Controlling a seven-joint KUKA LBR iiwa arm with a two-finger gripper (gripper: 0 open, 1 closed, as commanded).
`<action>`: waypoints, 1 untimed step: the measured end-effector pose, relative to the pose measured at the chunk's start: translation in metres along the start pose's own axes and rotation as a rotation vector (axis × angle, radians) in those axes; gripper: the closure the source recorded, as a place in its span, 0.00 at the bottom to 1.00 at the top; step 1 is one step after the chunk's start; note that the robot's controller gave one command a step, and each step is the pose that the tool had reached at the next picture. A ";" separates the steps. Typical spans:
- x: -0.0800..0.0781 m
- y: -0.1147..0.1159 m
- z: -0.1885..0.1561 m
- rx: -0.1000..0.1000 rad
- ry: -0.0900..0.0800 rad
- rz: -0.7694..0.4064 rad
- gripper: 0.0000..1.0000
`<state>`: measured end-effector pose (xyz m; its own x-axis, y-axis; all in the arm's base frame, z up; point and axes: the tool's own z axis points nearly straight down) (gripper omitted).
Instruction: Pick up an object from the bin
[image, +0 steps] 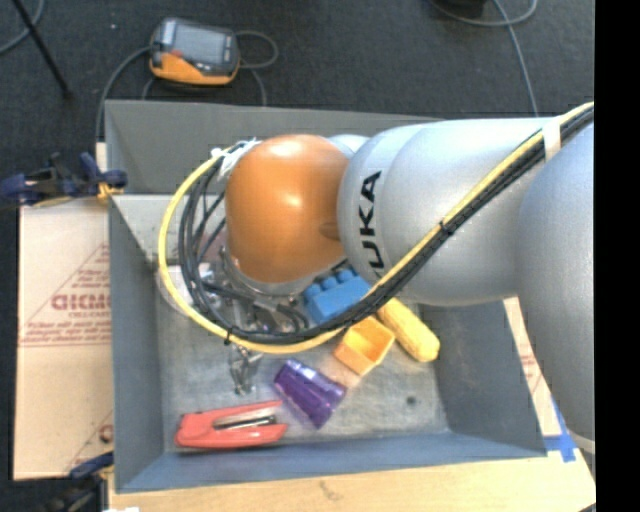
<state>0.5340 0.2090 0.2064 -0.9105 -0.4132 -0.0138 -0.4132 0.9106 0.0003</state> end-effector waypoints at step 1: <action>0.030 0.010 0.048 0.000 0.010 -0.194 0.00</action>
Offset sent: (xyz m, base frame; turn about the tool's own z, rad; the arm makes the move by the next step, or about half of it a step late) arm -0.0289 0.0117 -0.1308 -0.3686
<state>0.5032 0.2059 0.1585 -0.8139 -0.5810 -0.0039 -0.5810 0.8139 -0.0017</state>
